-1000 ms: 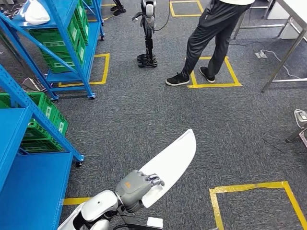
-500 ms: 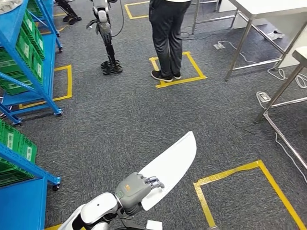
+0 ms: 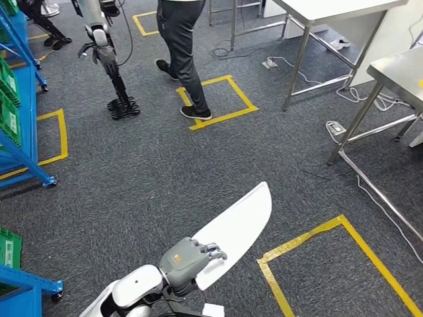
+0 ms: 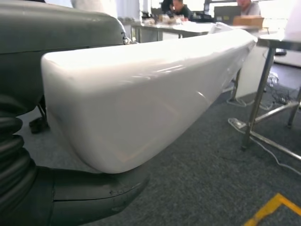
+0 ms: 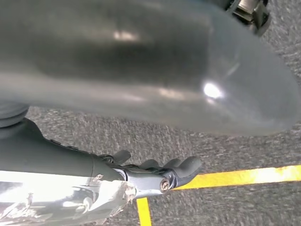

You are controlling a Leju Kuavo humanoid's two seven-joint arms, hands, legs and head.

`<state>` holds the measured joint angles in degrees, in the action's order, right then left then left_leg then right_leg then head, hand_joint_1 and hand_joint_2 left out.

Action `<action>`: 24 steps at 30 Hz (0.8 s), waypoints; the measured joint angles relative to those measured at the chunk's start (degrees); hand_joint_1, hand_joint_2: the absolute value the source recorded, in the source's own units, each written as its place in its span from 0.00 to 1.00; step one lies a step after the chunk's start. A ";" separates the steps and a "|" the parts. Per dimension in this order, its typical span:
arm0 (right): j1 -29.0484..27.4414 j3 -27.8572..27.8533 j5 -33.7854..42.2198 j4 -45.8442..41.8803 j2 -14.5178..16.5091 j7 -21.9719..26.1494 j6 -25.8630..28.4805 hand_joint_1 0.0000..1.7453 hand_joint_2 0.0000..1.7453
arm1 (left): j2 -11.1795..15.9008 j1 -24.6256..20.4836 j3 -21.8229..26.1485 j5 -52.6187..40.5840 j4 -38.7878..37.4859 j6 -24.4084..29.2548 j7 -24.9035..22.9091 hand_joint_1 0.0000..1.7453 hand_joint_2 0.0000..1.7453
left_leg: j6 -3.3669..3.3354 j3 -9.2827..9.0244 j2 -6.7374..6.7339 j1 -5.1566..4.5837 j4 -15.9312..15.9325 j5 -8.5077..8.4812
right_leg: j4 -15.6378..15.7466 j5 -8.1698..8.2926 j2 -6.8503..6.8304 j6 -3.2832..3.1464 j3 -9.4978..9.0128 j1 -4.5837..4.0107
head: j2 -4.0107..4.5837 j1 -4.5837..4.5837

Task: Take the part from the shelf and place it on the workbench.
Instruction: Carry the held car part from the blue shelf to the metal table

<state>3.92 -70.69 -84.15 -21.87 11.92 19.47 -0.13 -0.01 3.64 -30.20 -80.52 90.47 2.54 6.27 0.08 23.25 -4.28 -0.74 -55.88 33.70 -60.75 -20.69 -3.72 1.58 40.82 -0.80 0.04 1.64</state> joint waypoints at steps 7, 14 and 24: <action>0.47 0.01 0.00 -0.01 -0.01 0.07 0.03 0.00 0.00 | -0.01 -0.42 -0.08 0.02 -0.04 0.11 0.01 1.00 1.00 | 2.09 7.33 3.34 0.70 -13.36 0.54 | 1.91 -2.52 4.48 -1.32 -4.36 0.69 | -0.02 0.23; 0.26 0.01 0.00 -0.01 0.08 0.03 0.02 0.00 0.00 | 0.27 -0.15 -0.13 0.01 -0.11 0.08 0.02 1.00 1.00 | 3.45 16.48 5.92 1.88 -6.88 -4.66 | 2.01 -8.48 10.19 0.40 -11.67 2.36 | -0.01 0.66; 0.20 0.01 0.00 -0.01 0.12 0.03 0.02 0.00 0.00 | 0.01 -0.26 -0.22 -0.02 -0.23 0.09 0.05 1.00 1.00 | -0.72 9.90 2.46 0.85 -1.42 -8.74 | -12.87 -16.26 4.15 2.18 -4.23 1.63 | 0.01 -0.01</action>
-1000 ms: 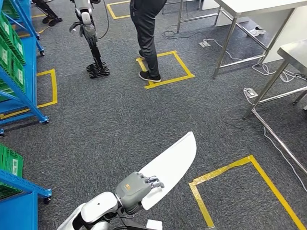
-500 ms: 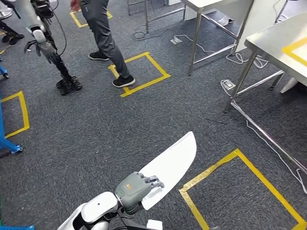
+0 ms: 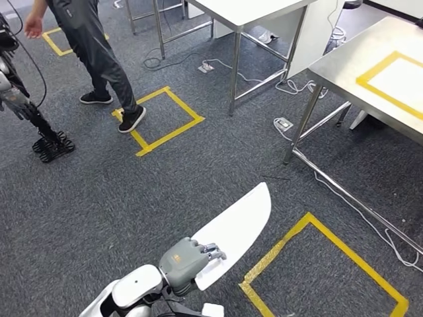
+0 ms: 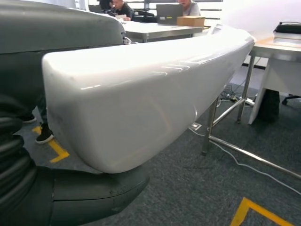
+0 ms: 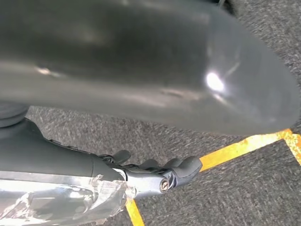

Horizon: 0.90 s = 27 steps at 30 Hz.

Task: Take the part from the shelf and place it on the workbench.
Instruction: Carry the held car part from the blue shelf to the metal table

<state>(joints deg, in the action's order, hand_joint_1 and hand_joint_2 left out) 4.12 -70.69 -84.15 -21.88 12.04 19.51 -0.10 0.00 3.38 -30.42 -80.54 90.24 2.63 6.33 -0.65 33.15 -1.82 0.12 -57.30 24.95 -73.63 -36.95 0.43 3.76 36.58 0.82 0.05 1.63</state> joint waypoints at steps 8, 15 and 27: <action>-0.21 0.00 0.00 0.00 -0.03 -0.09 0.17 0.00 0.00 | 0.00 0.00 -0.11 -0.15 -0.20 0.00 0.24 1.00 1.00 | 0.07 -6.01 -2.87 -1.32 -0.09 5.50 | 13.57 14.13 -4.65 -2.77 1.51 -2.00 | -0.01 -0.31; 0.47 0.02 0.00 0.00 0.00 -0.02 0.21 0.00 0.00 | 0.05 -0.34 -0.11 -0.32 -0.23 0.13 0.40 1.00 1.00 | 2.25 1.89 1.34 -0.48 -13.01 9.29 | 15.56 14.27 0.85 -3.60 -0.77 -0.86 | -0.01 -0.23; 0.07 0.01 0.00 -0.01 0.00 -0.01 0.22 0.00 0.00 | 0.17 -0.41 -0.11 -0.38 -0.32 0.10 0.50 1.00 1.00 | 1.06 0.45 5.36 1.35 0.04 0.07 | 14.87 12.11 5.86 0.34 -1.22 0.59 | -0.01 -0.02</action>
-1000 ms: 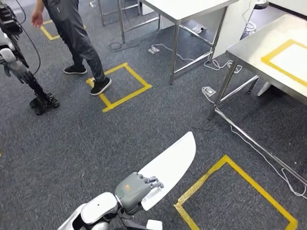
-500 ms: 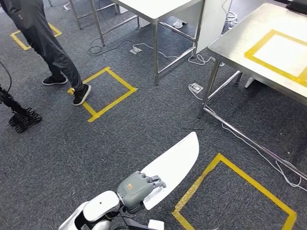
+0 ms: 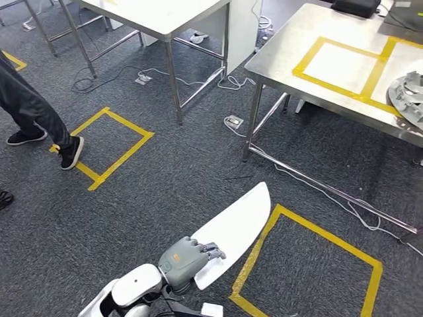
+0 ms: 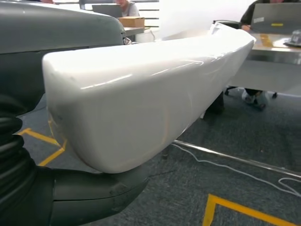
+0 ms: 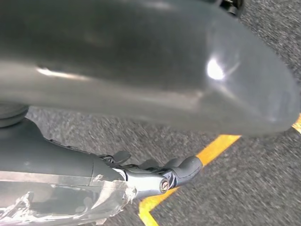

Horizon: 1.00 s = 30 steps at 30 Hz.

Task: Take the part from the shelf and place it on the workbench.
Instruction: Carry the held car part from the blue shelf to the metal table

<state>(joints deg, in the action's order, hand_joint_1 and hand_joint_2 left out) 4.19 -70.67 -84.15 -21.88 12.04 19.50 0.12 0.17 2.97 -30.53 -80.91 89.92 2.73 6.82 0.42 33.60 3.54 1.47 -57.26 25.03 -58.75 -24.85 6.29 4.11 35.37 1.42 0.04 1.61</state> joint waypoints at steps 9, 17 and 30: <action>0.20 0.07 0.01 0.01 0.01 0.02 0.08 0.00 0.00 | -0.09 0.21 -0.03 -0.16 -0.04 0.21 0.13 1.00 1.00 | -0.78 -1.90 -6.71 -1.07 0.12 1.43 | -4.62 -0.86 -8.24 0.00 1.57 -0.54 | 0.00 -0.67; 0.42 0.14 0.02 0.01 0.02 0.06 0.17 0.00 0.00 | -0.10 -0.07 -0.21 -0.30 -0.03 0.69 0.20 1.00 1.00 | 1.69 -0.97 -5.78 -0.92 -4.30 5.18 | 1.09 1.10 -6.39 -2.55 -1.36 -0.64 | 0.00 -0.19; 0.10 0.15 0.86 0.01 0.10 0.54 0.18 0.00 0.00 | 0.38 -0.04 -1.08 -0.75 -0.17 1.54 0.42 1.00 1.00 | -0.47 -0.52 -1.10 -0.81 0.44 -0.36 | 0.81 0.68 -0.17 -0.50 -0.68 -0.45 | 0.00 0.00</action>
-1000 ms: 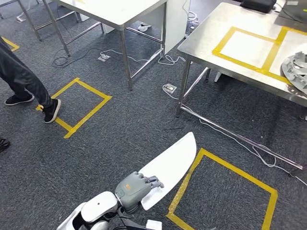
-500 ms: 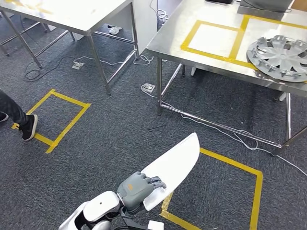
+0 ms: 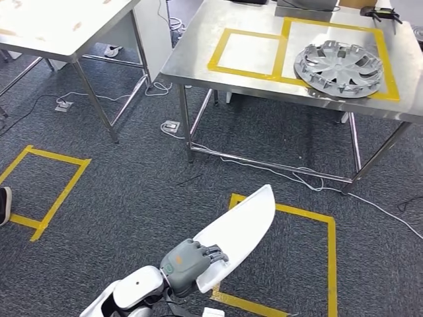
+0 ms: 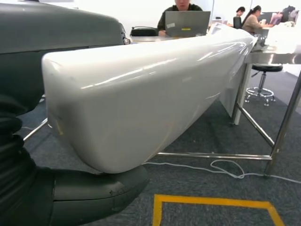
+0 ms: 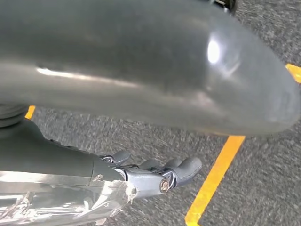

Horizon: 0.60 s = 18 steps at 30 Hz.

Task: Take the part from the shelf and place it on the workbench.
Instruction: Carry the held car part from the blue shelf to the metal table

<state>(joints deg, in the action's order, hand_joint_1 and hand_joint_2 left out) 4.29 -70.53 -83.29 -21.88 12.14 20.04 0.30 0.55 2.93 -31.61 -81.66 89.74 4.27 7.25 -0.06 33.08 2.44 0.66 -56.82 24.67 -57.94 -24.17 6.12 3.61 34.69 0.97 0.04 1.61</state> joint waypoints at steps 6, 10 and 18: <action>0.33 0.04 -0.07 0.03 0.01 0.09 0.41 0.00 0.00 | 0.29 0.44 -0.13 0.09 -0.12 0.33 0.34 1.00 1.00 | -1.00 -0.22 -4.03 -0.13 0.19 0.20 | -16.26 -7.72 -5.73 0.93 7.74 -0.15 | 0.00 -0.45; 0.28 0.07 -0.12 0.06 0.03 0.11 0.62 0.00 0.00 | 0.51 0.46 -0.33 0.14 -0.17 0.37 0.69 1.00 1.00 | -0.16 -1.04 -6.22 -0.29 0.09 0.99 | -3.88 -1.66 -8.30 0.63 0.74 -0.21 | 0.00 -0.47; 0.20 0.10 -0.19 0.11 0.16 0.15 0.90 0.00 0.00 | 0.79 0.37 -0.55 0.28 -0.08 0.75 0.82 1.00 1.00 | 2.49 0.69 -4.69 -0.07 -6.61 5.64 | 0.35 -2.09 -5.59 -2.77 -2.89 -0.21 | 0.01 0.39</action>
<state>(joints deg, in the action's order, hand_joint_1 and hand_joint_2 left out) 4.49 -70.42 -83.48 -21.77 12.30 20.20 1.19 1.34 3.30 -32.16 -81.38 89.67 5.02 8.07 2.44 33.77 -2.24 0.59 -63.43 30.31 -57.59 -26.25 0.54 0.83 31.80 0.76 0.05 2.00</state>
